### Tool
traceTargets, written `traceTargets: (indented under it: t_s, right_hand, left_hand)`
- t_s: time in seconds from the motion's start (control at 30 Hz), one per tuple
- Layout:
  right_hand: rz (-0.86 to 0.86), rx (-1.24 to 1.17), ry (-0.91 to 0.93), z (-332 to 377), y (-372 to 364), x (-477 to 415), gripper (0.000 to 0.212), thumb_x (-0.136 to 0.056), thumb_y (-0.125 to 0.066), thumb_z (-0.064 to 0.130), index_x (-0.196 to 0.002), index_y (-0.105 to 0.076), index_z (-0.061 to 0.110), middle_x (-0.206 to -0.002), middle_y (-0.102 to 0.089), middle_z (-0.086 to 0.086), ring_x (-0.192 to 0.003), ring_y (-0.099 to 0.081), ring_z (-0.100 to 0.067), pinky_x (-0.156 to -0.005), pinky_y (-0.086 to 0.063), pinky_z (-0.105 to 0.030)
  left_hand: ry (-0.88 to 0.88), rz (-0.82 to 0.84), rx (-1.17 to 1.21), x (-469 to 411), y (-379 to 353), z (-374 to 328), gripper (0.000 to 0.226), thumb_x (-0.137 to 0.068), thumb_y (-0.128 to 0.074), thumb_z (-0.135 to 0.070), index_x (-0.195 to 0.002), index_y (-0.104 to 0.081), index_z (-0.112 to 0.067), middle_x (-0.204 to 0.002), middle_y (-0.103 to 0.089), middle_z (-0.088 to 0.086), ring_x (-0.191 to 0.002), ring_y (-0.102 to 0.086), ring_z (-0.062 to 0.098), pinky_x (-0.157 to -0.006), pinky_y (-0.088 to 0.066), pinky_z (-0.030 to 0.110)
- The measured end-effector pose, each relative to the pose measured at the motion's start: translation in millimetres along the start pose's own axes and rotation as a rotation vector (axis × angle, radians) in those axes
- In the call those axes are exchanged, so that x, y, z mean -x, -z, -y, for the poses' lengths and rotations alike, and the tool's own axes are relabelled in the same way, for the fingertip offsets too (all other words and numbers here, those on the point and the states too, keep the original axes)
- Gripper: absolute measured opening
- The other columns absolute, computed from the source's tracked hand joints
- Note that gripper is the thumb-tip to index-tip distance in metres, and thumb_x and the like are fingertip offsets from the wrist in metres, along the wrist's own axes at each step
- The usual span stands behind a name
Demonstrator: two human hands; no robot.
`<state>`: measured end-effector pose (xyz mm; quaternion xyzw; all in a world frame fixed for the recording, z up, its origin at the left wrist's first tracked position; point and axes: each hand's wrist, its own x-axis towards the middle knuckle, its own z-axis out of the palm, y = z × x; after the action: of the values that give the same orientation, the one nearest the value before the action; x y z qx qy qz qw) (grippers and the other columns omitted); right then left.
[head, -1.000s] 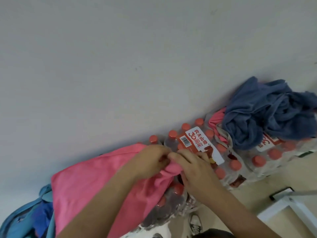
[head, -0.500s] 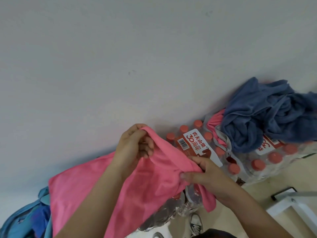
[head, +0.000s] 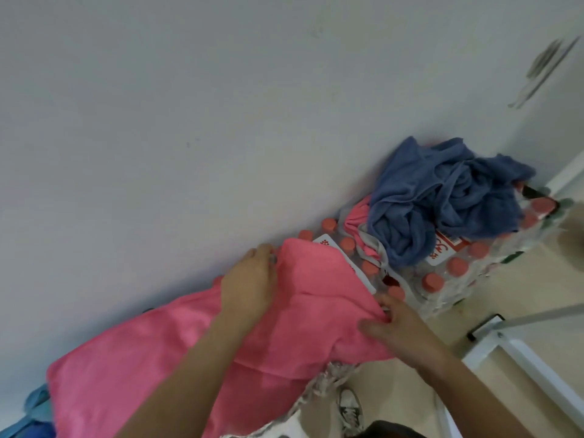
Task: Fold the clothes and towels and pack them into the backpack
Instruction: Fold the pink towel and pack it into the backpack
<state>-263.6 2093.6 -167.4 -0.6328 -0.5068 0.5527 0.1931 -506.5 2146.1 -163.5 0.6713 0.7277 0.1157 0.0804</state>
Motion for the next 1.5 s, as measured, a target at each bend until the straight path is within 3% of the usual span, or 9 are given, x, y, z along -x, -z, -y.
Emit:
traceTargets:
  t_s: [0.17, 0.27, 0.43, 0.67, 0.83, 1.03, 1.3, 1.43, 1.5]
  right_hand:
    - [-0.115, -0.005, 0.081, -15.1, -4.7, 0.0, 0.026, -0.088, -0.064, 0.034, -0.082, -0.062, 0.009, -0.07, -0.055, 0.002, -0.064, -0.051, -0.011, -0.063, -0.041, -0.03]
    - [-0.147, 0.034, 0.128, -14.1, -1.7, 0.1, 0.009, -0.086, -0.065, 0.019, -0.078, -0.059, 0.018, -0.069, -0.058, 0.005, -0.061, -0.053, -0.008, -0.062, -0.043, -0.025]
    - [-0.072, -0.007, 0.133, -17.5, 10.9, -4.2, 0.036, -0.075, -0.066, 0.0, -0.092, -0.056, 0.031, -0.09, -0.06, 0.006, -0.08, -0.059, -0.006, -0.062, -0.042, -0.011]
    - [-0.141, -0.444, 0.133, -20.4, 36.4, -9.6, 0.029, -0.078, -0.074, 0.003, -0.101, -0.064, 0.017, -0.092, -0.071, 0.002, -0.081, -0.069, -0.01, -0.064, -0.053, -0.018]
    - [-0.461, 0.189, 0.146, -44.8, 44.7, -30.7, 0.028, -0.089, -0.063, 0.025, -0.067, -0.046, 0.025, -0.057, -0.048, 0.006, -0.054, -0.047, -0.011, -0.05, -0.028, -0.023]
    - [-0.465, 0.239, 0.117, -58.5, 49.0, -37.8, 0.041, -0.087, -0.065, 0.037, -0.059, -0.043, 0.016, -0.049, -0.041, 0.003, -0.047, -0.042, -0.011, -0.048, -0.024, -0.024]
    - [-0.42, 0.64, 0.424, -67.9, 66.0, -38.0, 0.007, -0.084, -0.068, 0.016, -0.079, -0.065, 0.016, -0.077, -0.051, 0.004, -0.058, -0.047, -0.012, -0.051, -0.042, -0.027]
    - [-0.297, 0.489, 0.301, -64.7, 69.0, -33.2, 0.004, -0.086, -0.067, 0.021, -0.082, -0.067, 0.02, -0.068, -0.061, 0.007, -0.06, -0.054, -0.007, -0.058, -0.041, -0.019]
    - [-0.233, 0.273, 0.191, -59.1, 73.2, -30.7, 0.008, -0.086, -0.067, 0.02, -0.079, -0.071, 0.022, -0.066, -0.065, 0.008, -0.063, -0.058, -0.005, -0.062, -0.044, -0.019]
  left_hand:
    - [-0.231, 0.029, 0.091, -28.1, -17.3, -42.8, 0.027, -0.095, -0.048, -0.024, -0.115, -0.063, -0.012, -0.109, -0.06, 0.011, -0.098, -0.059, 0.032, -0.08, -0.047, 0.041]
    - [-0.155, 0.14, 0.004, -48.0, -32.6, -56.1, 0.033, -0.095, -0.046, -0.032, -0.122, -0.055, -0.015, -0.115, -0.052, 0.011, -0.102, -0.057, 0.033, -0.083, -0.044, 0.041]
    - [-0.184, 0.198, -0.112, -55.7, -42.0, -50.5, 0.023, -0.094, -0.046, -0.034, -0.113, -0.052, -0.022, -0.105, -0.066, 0.009, -0.097, -0.061, 0.034, -0.076, -0.046, 0.038]
    - [-0.225, -0.247, 0.323, -64.2, -16.1, -61.9, 0.022, -0.094, -0.045, -0.033, -0.107, -0.057, -0.02, -0.09, -0.07, 0.007, -0.08, -0.065, 0.03, -0.07, -0.05, 0.037]
    - [-0.424, 0.056, 0.247, -76.9, -44.2, -74.2, 0.058, -0.088, -0.052, -0.026, -0.144, -0.036, -0.021, -0.137, -0.05, 0.008, -0.12, -0.051, 0.024, -0.102, -0.037, 0.03]
    - [-0.295, 0.254, -0.173, -59.0, -76.2, -64.1, 0.076, -0.079, -0.001, -0.066, -0.15, -0.01, -0.038, -0.16, -0.005, 0.003, -0.147, -0.004, 0.02, -0.118, -0.005, 0.043]
    - [-0.3, 0.241, -0.193, -59.6, -85.7, -91.7, 0.06, -0.093, -0.014, -0.058, -0.15, -0.007, -0.038, -0.16, 0.001, 0.001, -0.147, 0.003, 0.019, -0.117, -0.001, 0.05]
    - [-0.354, 0.283, -0.191, -70.1, -83.6, -88.3, 0.067, -0.084, -0.008, -0.062, -0.149, -0.006, -0.042, -0.16, -0.004, 0.001, -0.147, -0.002, 0.02, -0.115, -0.002, 0.052]
    - [-0.351, 0.166, -0.123, -58.2, -72.6, -97.9, 0.062, -0.085, -0.023, -0.054, -0.144, -0.03, -0.035, -0.152, -0.03, 0.007, -0.139, -0.027, 0.028, -0.111, -0.021, 0.054]
